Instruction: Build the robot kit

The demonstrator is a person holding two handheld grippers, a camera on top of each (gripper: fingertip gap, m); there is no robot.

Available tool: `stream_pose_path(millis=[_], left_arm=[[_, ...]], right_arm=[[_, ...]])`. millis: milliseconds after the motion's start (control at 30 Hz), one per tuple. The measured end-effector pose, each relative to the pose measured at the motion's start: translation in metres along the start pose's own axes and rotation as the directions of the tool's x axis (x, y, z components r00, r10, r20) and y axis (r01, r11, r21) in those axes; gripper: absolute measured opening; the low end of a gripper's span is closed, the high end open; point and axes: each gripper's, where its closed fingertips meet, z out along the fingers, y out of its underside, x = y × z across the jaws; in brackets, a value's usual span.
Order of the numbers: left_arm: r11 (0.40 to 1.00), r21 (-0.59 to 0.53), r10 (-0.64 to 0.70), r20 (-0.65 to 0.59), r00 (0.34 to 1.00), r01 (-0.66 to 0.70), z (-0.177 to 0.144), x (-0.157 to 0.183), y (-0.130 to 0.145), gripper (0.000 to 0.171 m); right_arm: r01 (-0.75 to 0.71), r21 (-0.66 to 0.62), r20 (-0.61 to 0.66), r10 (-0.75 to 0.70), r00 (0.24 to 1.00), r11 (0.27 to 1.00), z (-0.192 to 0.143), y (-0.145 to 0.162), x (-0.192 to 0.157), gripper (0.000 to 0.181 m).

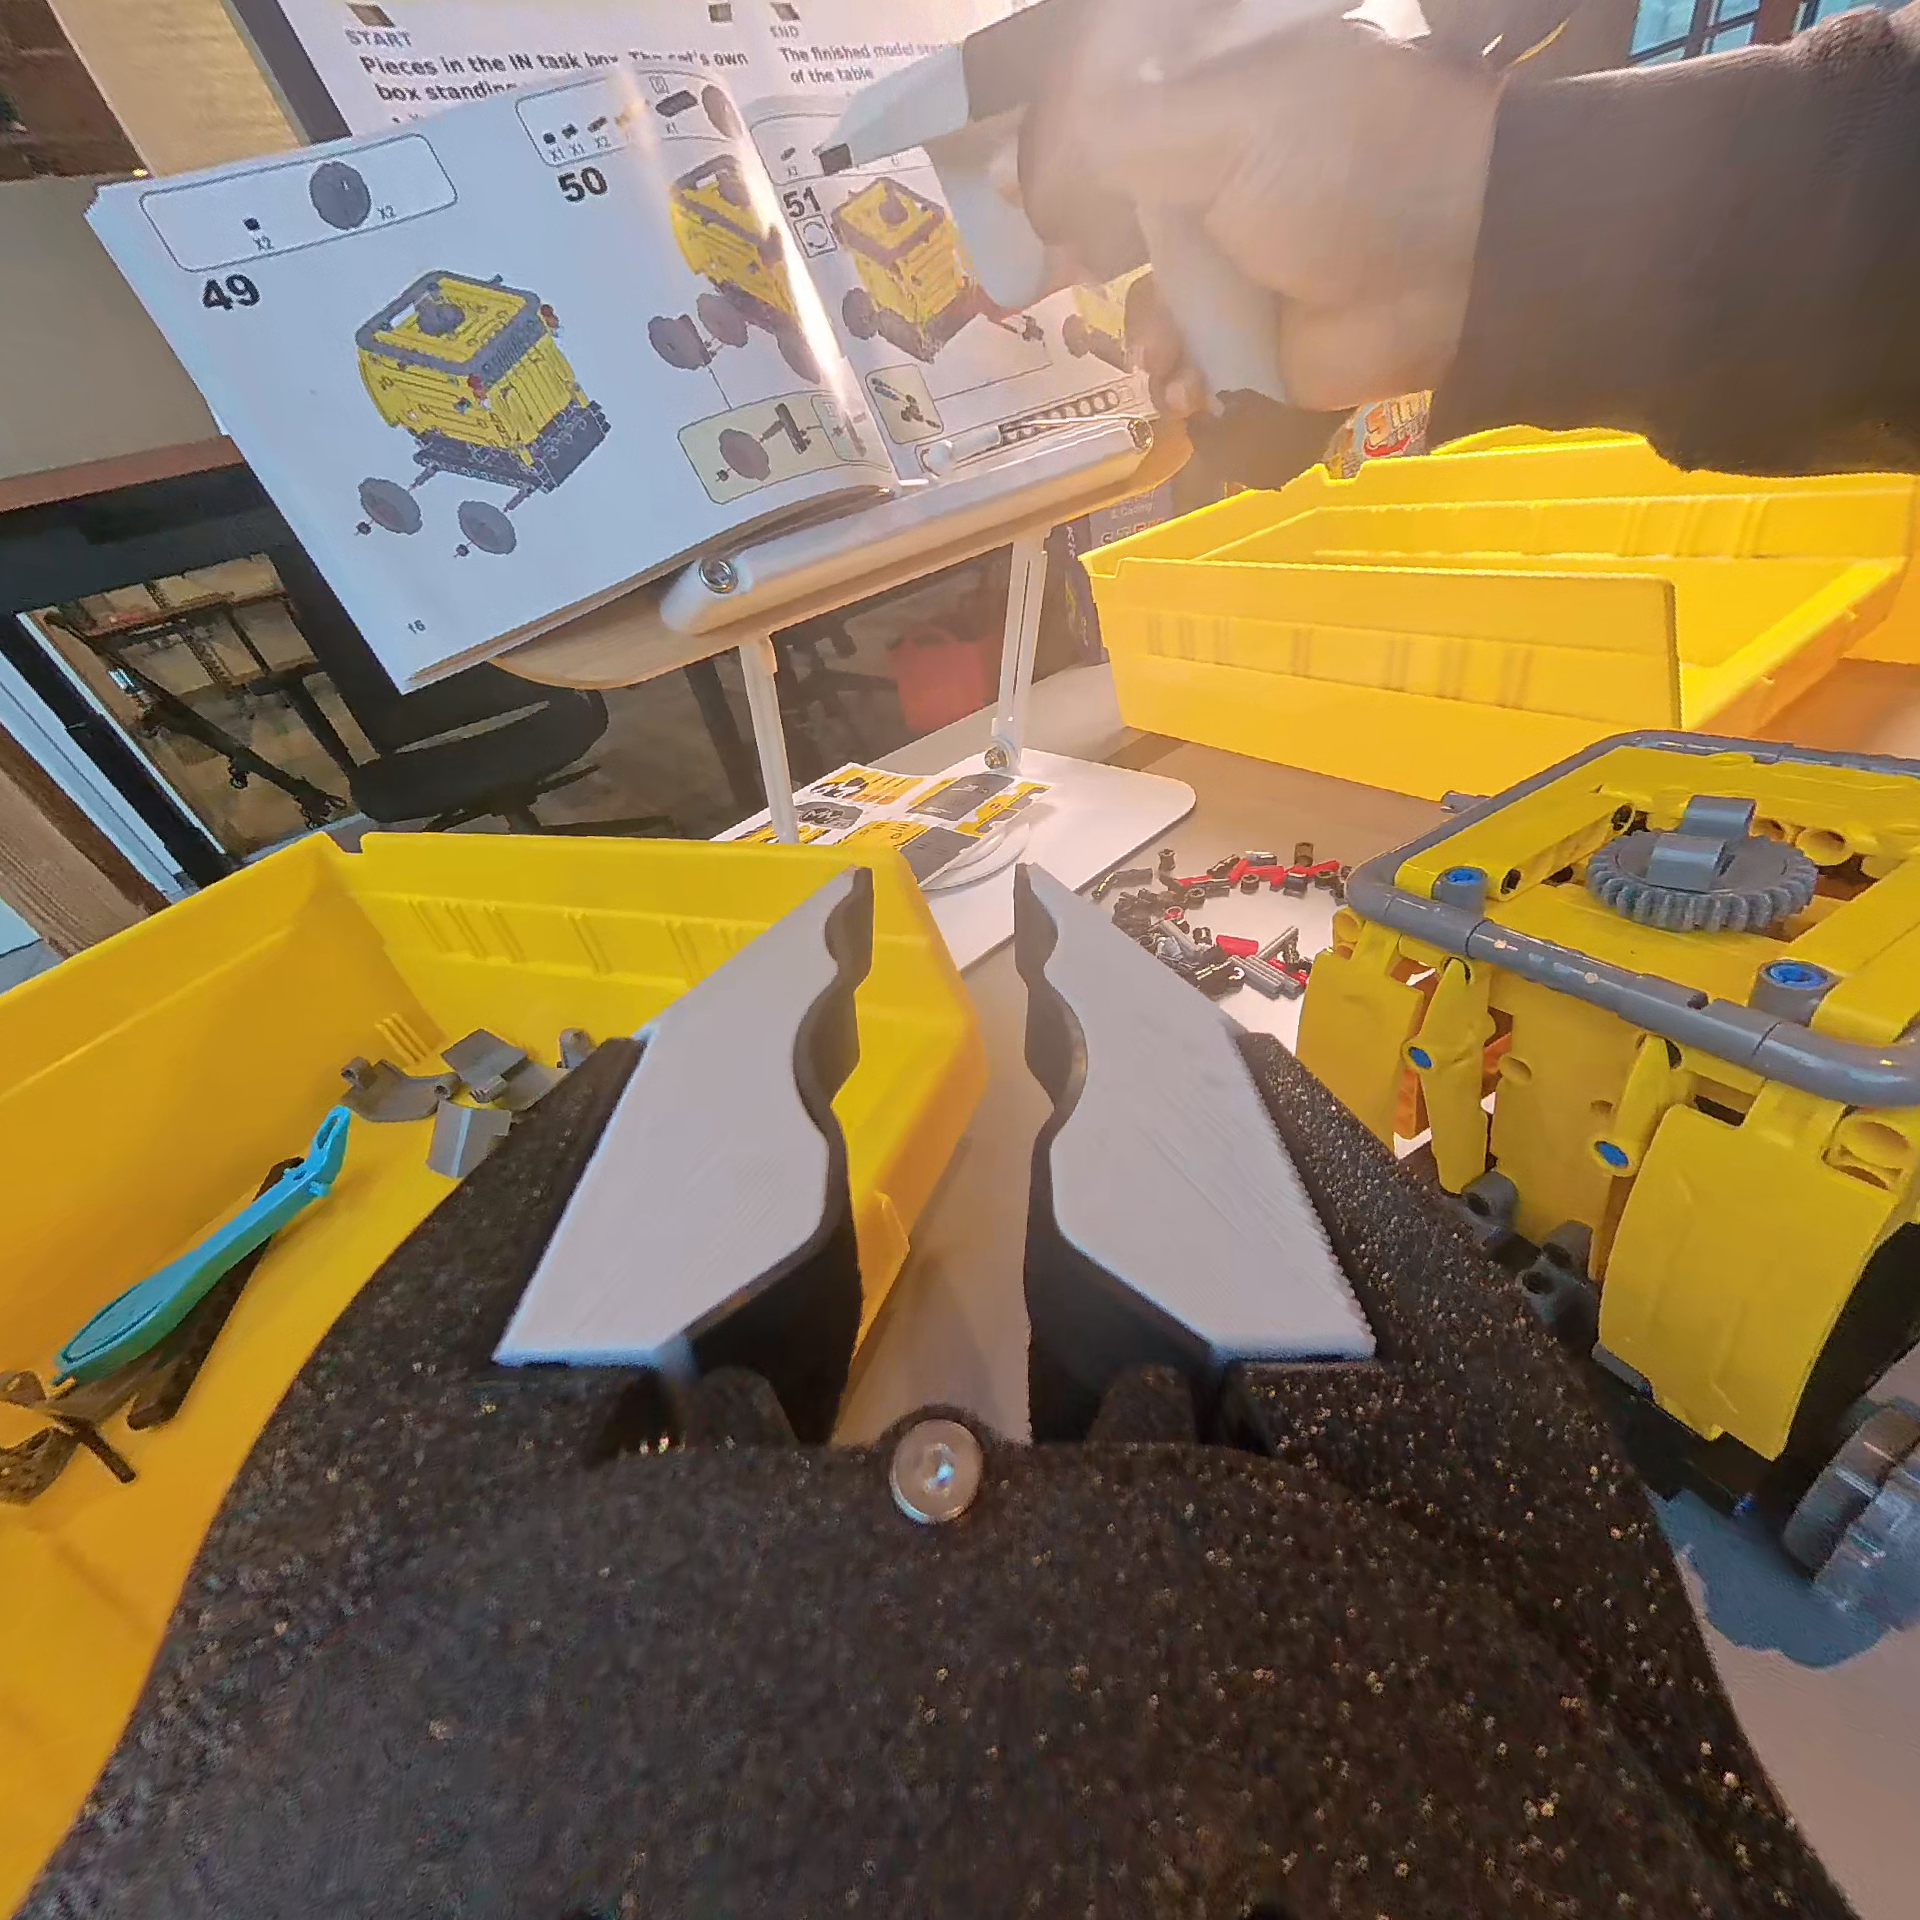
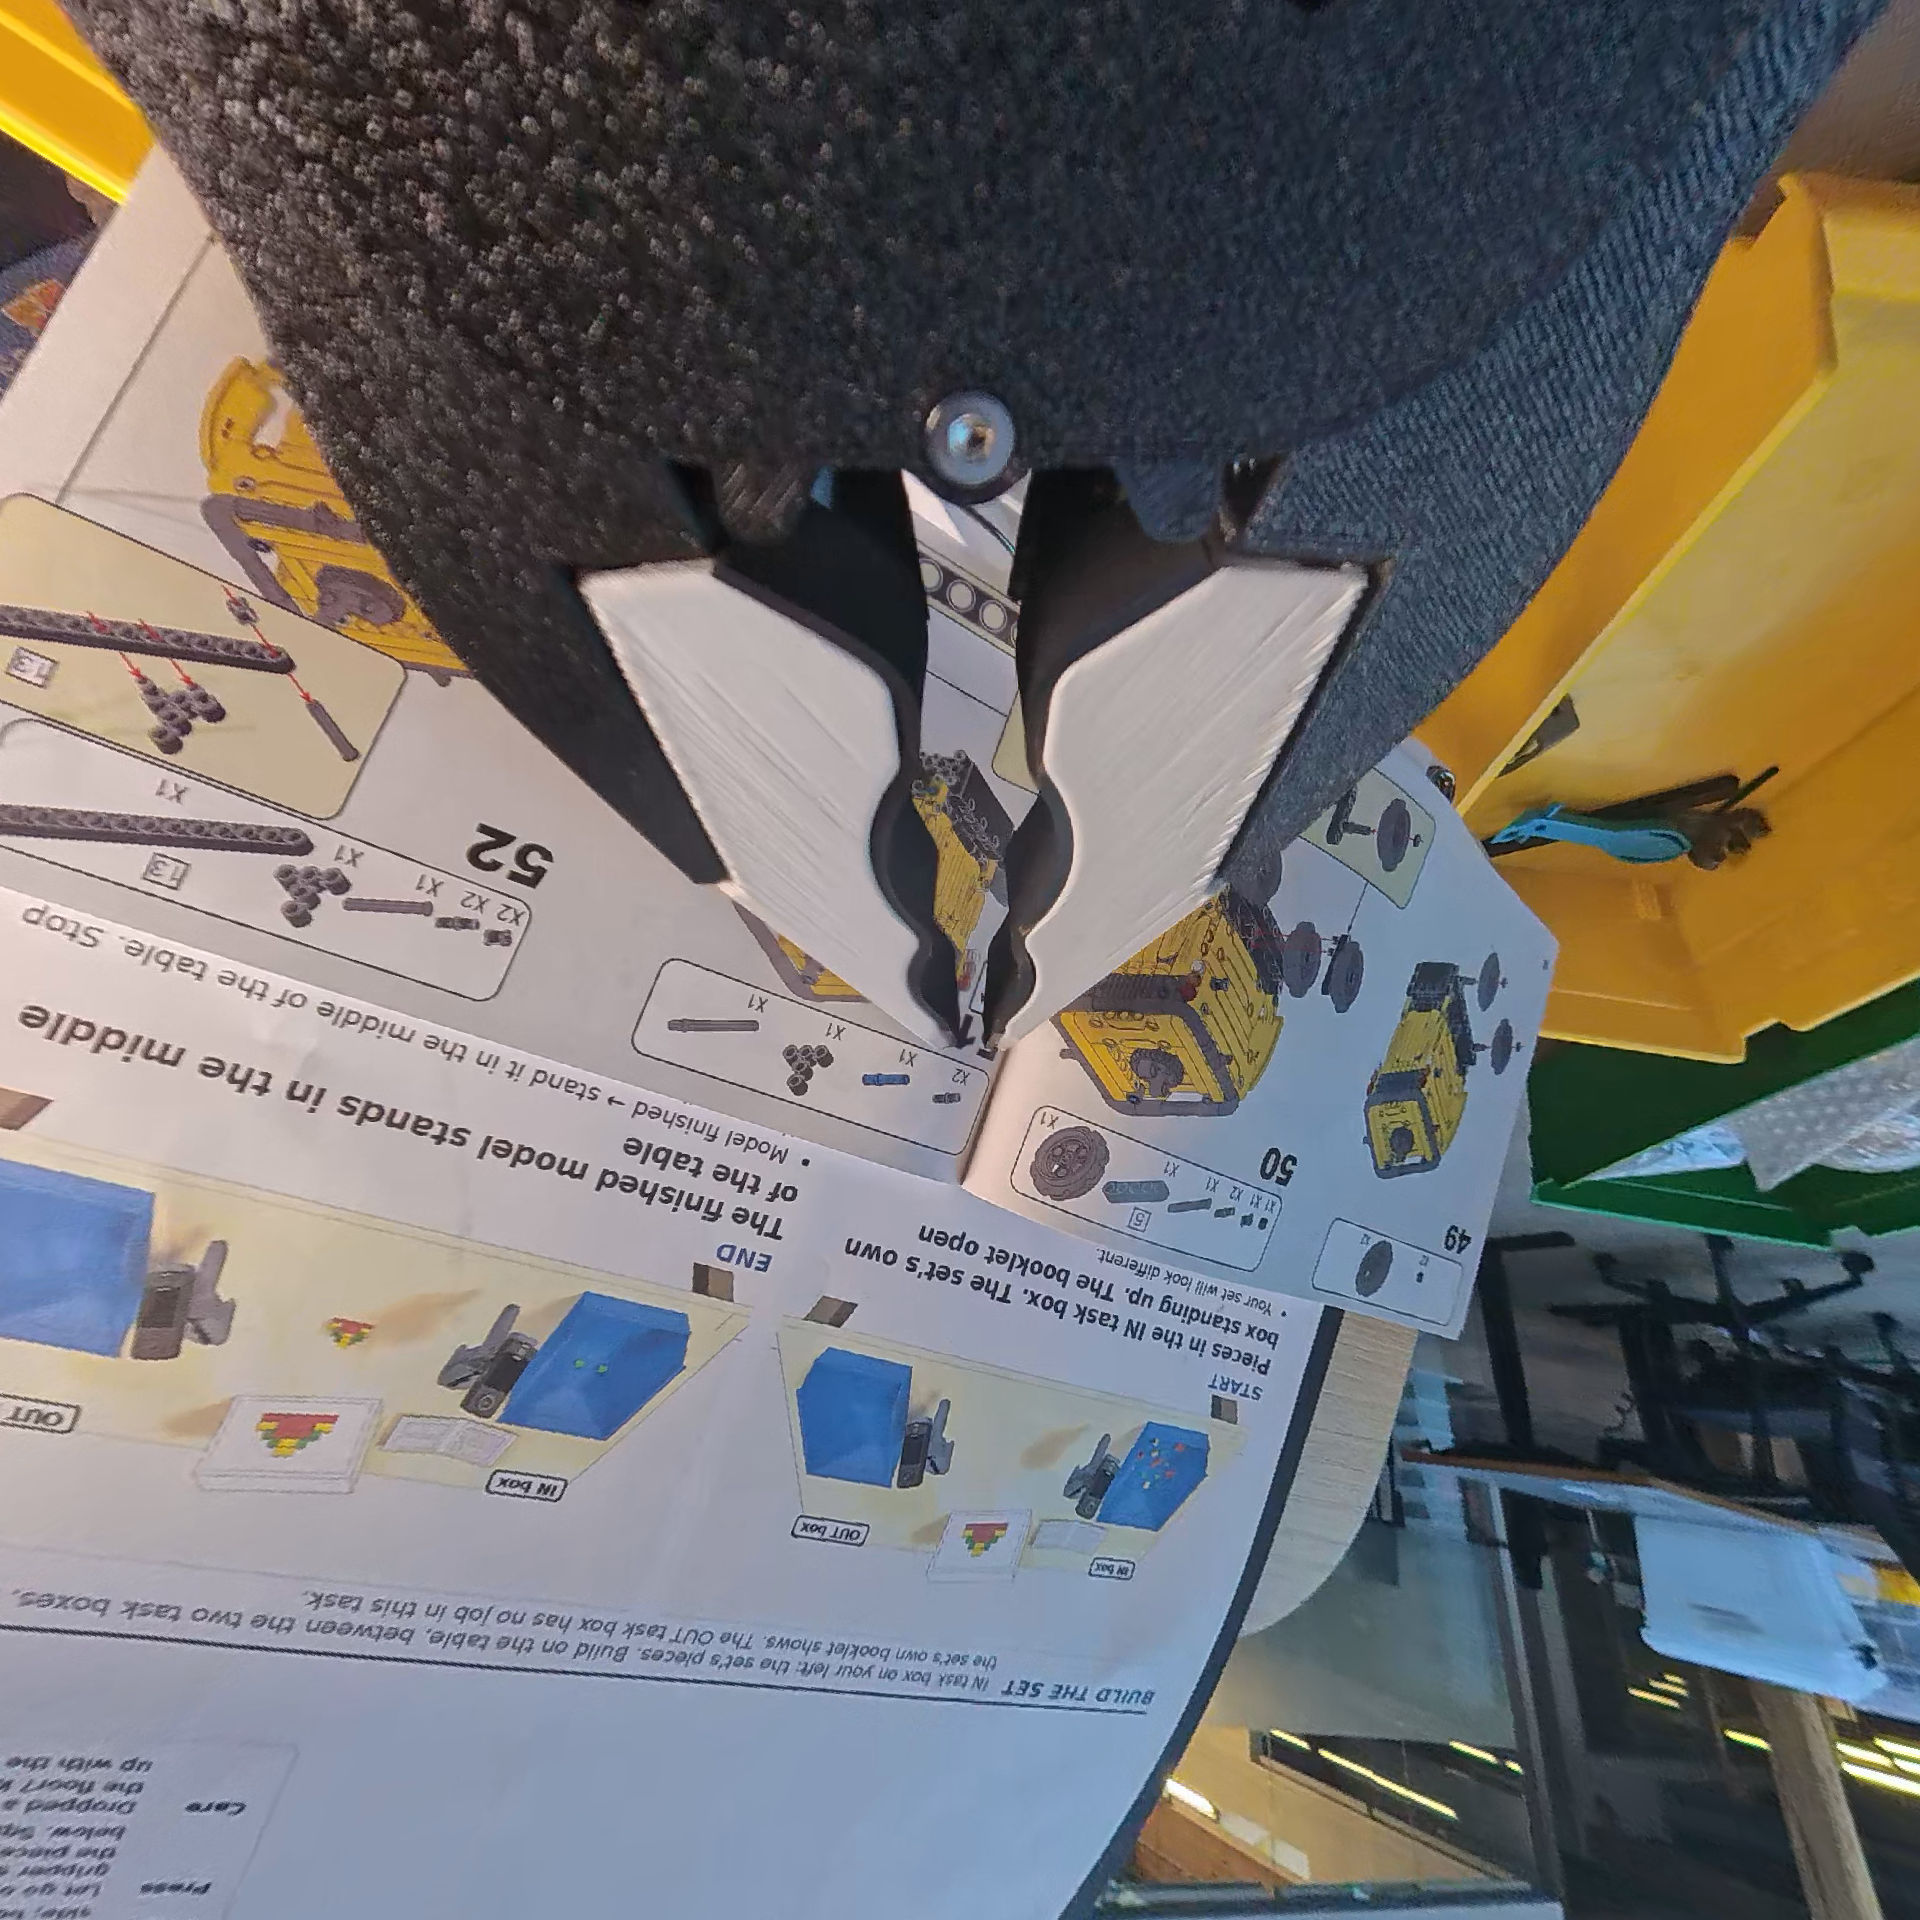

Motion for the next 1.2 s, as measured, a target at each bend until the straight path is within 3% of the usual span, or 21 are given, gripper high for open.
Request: stream_pose_path(millis=[433,733,833,967,1100,1200], left_arm=[[0.999,-0.027,0.018,-0.031,0.999,-0.019,0.004,0.008,0.006,0.024],[1.0,-0.026,0.009,-0.032,0.999,-0.01,0.004,0.008,0.006,0.023],[0.999,-0.028,0.015,-0.033,0.999,-0.016,0.004,0.009,0.006,0.023],[0.999,-0.03,0.016,-0.033,0.999,-0.017,0.004,0.009,0.006,0.022],[0.999,-0.033,0.027,-0.035,0.999,-0.028,0.004,0.011,0.006,0.022],[0.999,-0.027,0.034,-0.028,0.999,-0.035,0.003,0.011,0.004,0.023]], right_arm=[[0.016,0.018,-0.05,-0.015,0.999,1.0,-0.004,-0.002,0.014,0.003],[0.025,0.03,0.056,-0.027,0.998,0.999,-0.03,0.0,-0.011,0.01],[-0.044,0.016,0.182,0.04,0.983,0.999,-0.058,0.0,-0.039,0.019],[-0.12,-0.044,0.44,0.127,0.889,0.992,-0.121,0.004,-0.096,0.045],[-0.057,-0.128,0.594,0.122,0.795,0.99,-0.189,0.029,-0.139,0.069],[0.039,-0.22,0.648,0.116,0.753,0.975,-0.231,0.064,-0.16,0.094]])
